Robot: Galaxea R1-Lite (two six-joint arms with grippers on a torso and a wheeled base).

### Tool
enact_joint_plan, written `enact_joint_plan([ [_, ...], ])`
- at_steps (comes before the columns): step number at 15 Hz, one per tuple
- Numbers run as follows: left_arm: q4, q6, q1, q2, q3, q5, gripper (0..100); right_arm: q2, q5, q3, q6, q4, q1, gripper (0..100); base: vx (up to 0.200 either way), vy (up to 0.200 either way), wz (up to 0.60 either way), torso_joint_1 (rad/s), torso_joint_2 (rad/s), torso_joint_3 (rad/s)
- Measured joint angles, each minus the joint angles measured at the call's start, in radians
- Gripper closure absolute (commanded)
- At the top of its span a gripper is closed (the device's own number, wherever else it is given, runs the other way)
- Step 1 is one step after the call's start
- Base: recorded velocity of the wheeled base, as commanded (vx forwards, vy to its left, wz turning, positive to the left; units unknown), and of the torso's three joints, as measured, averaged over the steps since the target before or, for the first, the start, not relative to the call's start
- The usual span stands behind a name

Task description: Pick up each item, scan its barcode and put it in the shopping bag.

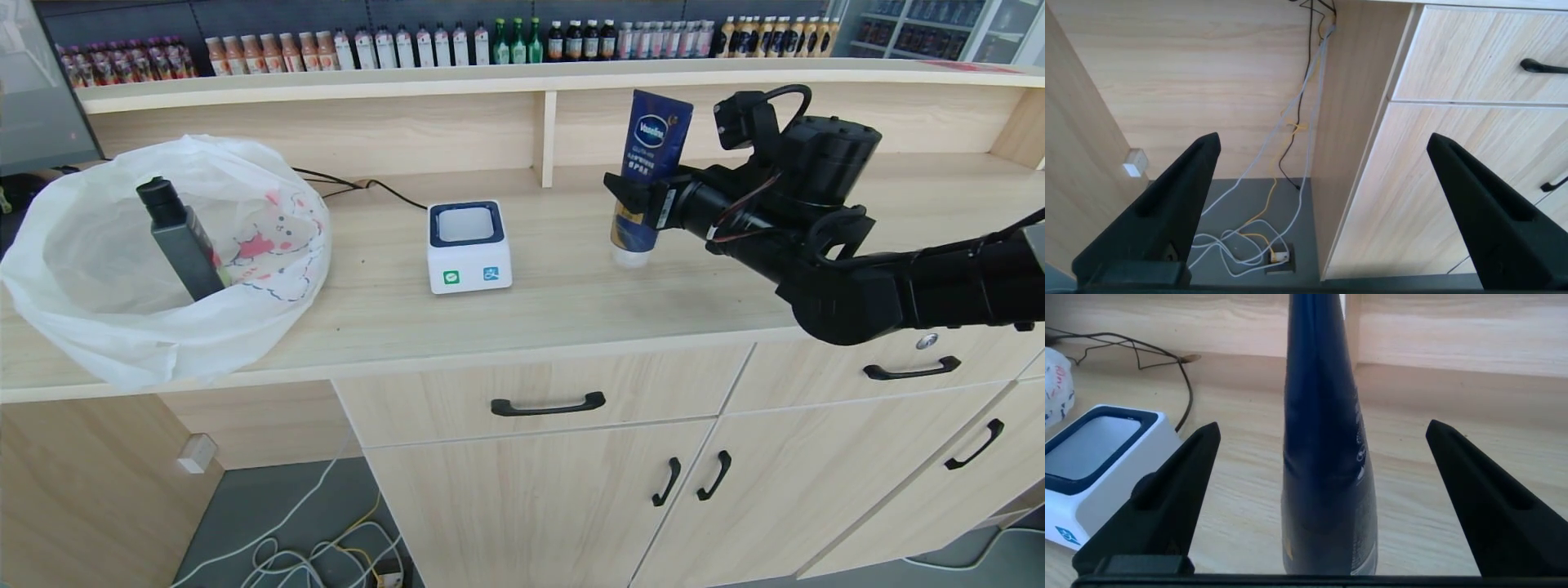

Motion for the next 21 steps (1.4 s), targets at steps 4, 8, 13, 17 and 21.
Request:
enact_joint_plan([
  [4, 0.000, 0.000, 0.000, 0.000, 0.000, 0.000, 0, 0.014, 0.000, -0.017, 0.000, 0.000, -0.006, 0, 0.000, 0.000, 0.00, 0.000, 0.00, 0.000],
  [8, 0.000, 0.000, 0.000, 0.000, 0.000, 0.000, 0, 0.033, -0.002, -0.033, 0.000, 0.002, -0.007, 0, 0.000, 0.000, 0.00, 0.000, 0.00, 0.000],
  [13, 0.000, 0.000, 0.000, 0.000, 0.000, 0.000, 0, 0.057, -0.001, -0.068, 0.000, 0.017, -0.009, 0, 0.000, 0.000, 0.00, 0.000, 0.00, 0.000],
  [17, 0.000, 0.000, 0.000, 0.000, 0.000, 0.000, 0, 0.084, -0.002, -0.122, 0.000, 0.051, -0.008, 0, 0.000, 0.000, 0.00, 0.000, 0.00, 0.000],
  [21, 0.000, 0.000, 0.000, 0.000, 0.000, 0.000, 0, 0.094, -0.001, -0.139, 0.000, 0.058, -0.008, 0, 0.000, 0.000, 0.00, 0.000, 0.00, 0.000],
])
